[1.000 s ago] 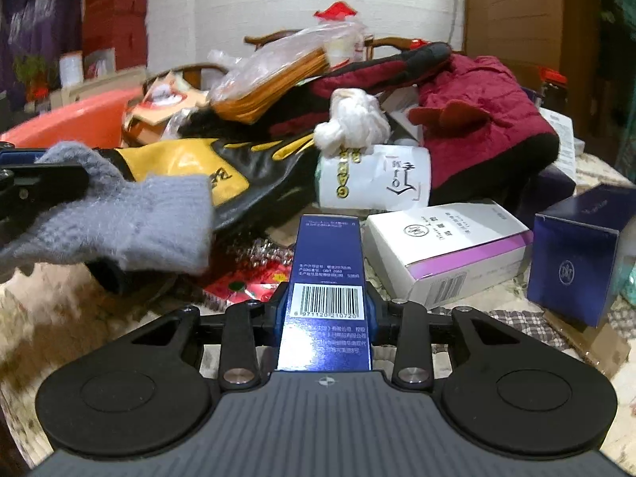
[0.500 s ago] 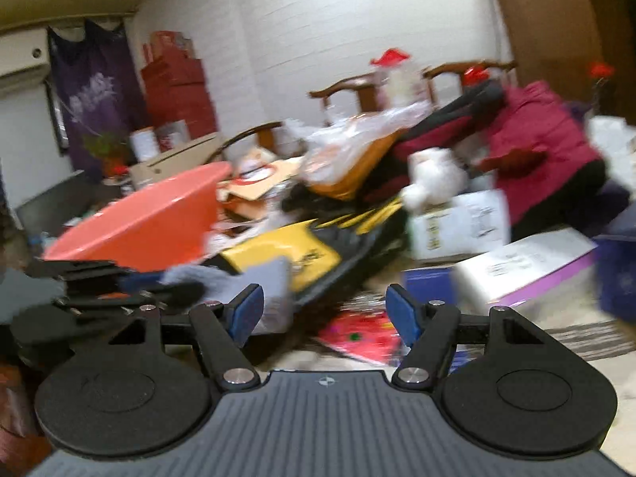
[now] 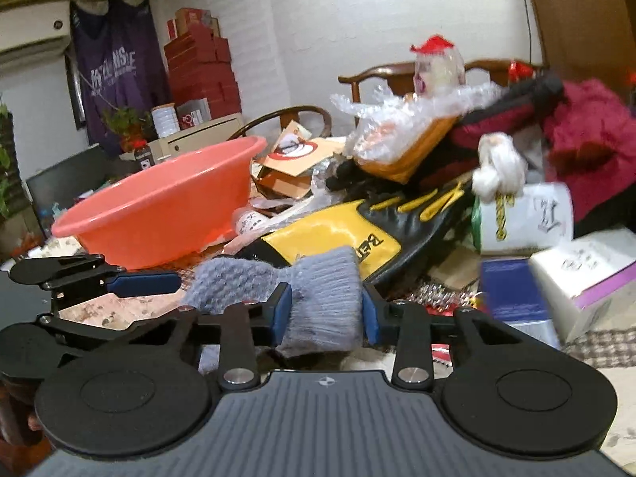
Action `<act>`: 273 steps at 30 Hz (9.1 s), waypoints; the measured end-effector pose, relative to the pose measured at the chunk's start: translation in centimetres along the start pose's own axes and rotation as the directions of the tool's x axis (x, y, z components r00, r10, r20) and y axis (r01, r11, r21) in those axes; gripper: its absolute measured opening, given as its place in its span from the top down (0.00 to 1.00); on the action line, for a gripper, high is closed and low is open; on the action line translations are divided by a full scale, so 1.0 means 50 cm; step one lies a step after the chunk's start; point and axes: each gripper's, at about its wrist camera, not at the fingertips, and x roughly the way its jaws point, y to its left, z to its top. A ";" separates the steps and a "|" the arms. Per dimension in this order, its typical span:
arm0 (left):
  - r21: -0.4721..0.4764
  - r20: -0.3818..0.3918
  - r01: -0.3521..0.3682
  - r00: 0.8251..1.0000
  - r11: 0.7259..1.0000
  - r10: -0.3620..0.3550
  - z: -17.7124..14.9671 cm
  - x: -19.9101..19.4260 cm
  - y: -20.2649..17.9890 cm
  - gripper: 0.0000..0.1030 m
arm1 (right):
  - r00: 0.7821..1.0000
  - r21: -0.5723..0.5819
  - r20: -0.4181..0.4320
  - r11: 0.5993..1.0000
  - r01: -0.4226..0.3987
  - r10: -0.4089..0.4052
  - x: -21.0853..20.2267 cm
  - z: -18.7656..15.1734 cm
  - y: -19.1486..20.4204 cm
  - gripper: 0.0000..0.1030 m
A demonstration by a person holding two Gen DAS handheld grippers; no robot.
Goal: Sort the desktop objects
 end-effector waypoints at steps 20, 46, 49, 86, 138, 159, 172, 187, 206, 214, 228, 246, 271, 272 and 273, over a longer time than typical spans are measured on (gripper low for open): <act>-0.042 -0.062 0.031 0.997 0.999 -0.034 -0.009 0.030 -0.017 0.85 | 0.999 0.038 -0.020 0.999 -0.037 0.038 0.001 -0.008 -0.014 0.84; -0.020 0.060 -0.125 0.990 0.992 0.126 0.066 -0.118 0.031 0.72 | 0.969 -0.099 0.173 0.982 -0.159 0.174 -0.086 0.166 0.098 0.86; -0.035 0.062 -0.130 0.989 0.991 0.132 0.078 -0.116 0.041 0.80 | 0.965 -0.122 0.182 0.978 -0.168 0.188 -0.078 0.197 0.111 0.86; -0.131 0.028 -0.157 0.986 0.979 0.162 0.058 -0.050 0.088 1.00 | 0.996 -0.499 0.072 0.862 0.084 -0.055 -0.068 -0.038 0.096 0.12; -0.021 0.168 -0.147 0.975 0.989 0.149 0.202 -0.067 0.023 1.00 | 0.985 -0.377 0.131 0.913 0.155 -0.113 -0.023 0.112 0.010 0.72; -0.177 0.095 -0.494 0.852 0.851 0.514 0.176 -0.160 0.335 0.86 | 0.967 -0.492 0.178 0.867 -0.074 0.184 0.198 0.317 0.296 0.72; -0.173 -0.009 -0.535 0.840 0.827 0.542 0.082 -0.140 0.421 0.32 | 0.990 -0.588 -0.094 0.797 -0.139 0.103 0.402 0.270 0.368 0.26; -0.197 -0.048 -0.565 0.822 0.802 0.567 0.094 -0.106 0.401 0.16 | 0.970 -0.811 -0.224 0.571 -0.129 -0.100 0.416 0.263 0.403 0.05; -0.244 -0.083 -0.578 0.813 0.779 0.577 0.099 -0.081 0.427 0.11 | 0.986 -0.761 -0.084 0.649 0.028 -0.141 0.489 0.395 0.455 0.01; -0.222 -0.086 -0.578 0.814 0.786 0.574 0.098 -0.066 0.411 0.11 | 0.992 -0.647 -0.086 0.762 0.016 -0.094 0.470 0.400 0.398 0.01; -0.222 -0.032 -0.521 0.849 0.824 0.527 0.108 -0.086 0.249 0.05 | 0.990 -0.313 -0.033 0.942 0.123 -0.141 0.231 0.266 0.143 0.01; -0.189 0.066 -0.286 0.951 0.940 0.303 0.113 -0.073 -0.024 0.01 | 0.956 -0.020 0.135 0.964 0.266 -0.261 -0.233 0.145 -0.017 0.00; -0.204 -0.078 -0.355 0.935 0.912 0.347 0.045 0.068 -0.065 0.00 | 0.898 -0.114 -0.014 0.893 0.435 -0.439 -0.039 -0.040 -0.086 0.00; -0.201 -0.082 -0.360 0.933 0.911 0.350 0.050 0.076 -0.065 0.00 | 0.897 -0.109 -0.015 0.893 0.437 -0.441 -0.035 -0.038 -0.088 0.00; -0.200 -0.086 -0.360 0.933 0.911 0.349 0.054 0.082 -0.065 0.00 | 0.898 -0.103 -0.023 0.894 0.436 -0.440 -0.029 -0.036 -0.092 0.00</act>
